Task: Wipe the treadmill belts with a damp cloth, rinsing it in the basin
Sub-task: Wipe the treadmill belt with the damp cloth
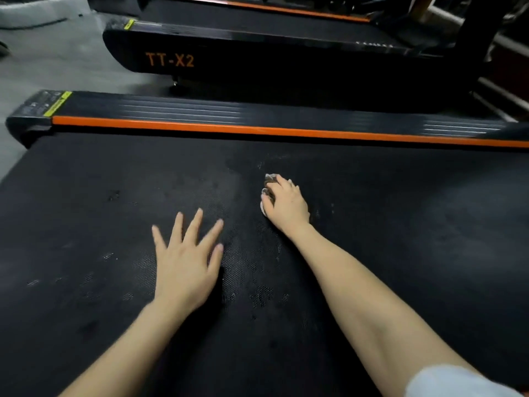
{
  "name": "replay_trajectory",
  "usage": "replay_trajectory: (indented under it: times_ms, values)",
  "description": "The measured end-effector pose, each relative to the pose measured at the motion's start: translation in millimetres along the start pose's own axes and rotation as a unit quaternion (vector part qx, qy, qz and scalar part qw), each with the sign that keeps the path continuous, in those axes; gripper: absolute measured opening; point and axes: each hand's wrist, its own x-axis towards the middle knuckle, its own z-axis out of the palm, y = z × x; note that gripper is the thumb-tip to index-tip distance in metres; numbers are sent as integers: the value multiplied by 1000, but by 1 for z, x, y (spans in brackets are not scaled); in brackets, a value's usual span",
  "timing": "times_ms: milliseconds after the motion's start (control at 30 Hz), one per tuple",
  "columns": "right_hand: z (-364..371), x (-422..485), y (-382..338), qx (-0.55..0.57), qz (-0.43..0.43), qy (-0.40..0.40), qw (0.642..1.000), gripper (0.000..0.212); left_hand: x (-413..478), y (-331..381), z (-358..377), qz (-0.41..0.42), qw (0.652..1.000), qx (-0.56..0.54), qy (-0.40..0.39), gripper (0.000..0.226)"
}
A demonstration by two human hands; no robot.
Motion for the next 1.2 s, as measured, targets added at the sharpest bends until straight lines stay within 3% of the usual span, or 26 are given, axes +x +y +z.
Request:
replay_trajectory:
  times_ms: [200,333,400,433,500,567,600,733,833,967,1067,1133,1200]
  values:
    - [-8,-76,-16,51,-34,-18,998,29,-86,-14,11,-8,995,56,-81,61]
    - [-23,-169,1,44,-153,-87,983,34,-88,-17,16,-29,994,46,-92,56]
    - [-31,-184,29,7,-186,-82,979,37,-88,-16,16,-30,994,43,-91,56]
    - [-35,-183,43,-9,-163,-54,985,38,-88,-16,16,-27,995,44,-88,56]
    - [-45,-178,59,6,-20,-14,1000,35,-88,-16,15,-25,995,47,-81,54]
    - [-44,-178,48,37,112,24,993,32,-88,-14,16,-31,995,47,-78,53]
    - [-36,-182,31,42,129,35,990,31,-88,-13,15,-34,995,47,-81,54]
    - [0,-224,-53,68,-15,-16,997,39,-88,-12,14,-29,995,51,-77,65]
    - [-8,-235,-45,58,-85,-67,992,47,-89,-15,14,-23,996,44,-74,66]
    - [-33,-246,7,43,39,-35,998,42,-90,-16,16,-20,996,46,-71,65]
    - [-38,-258,-8,32,150,-17,988,44,-90,-16,17,-18,997,42,-67,63]
    - [-28,-258,-43,14,140,-22,990,40,-89,-15,18,-18,997,45,-68,61]
    - [-14,-263,-78,5,71,-67,995,41,-89,-15,18,-18,996,46,-74,60]
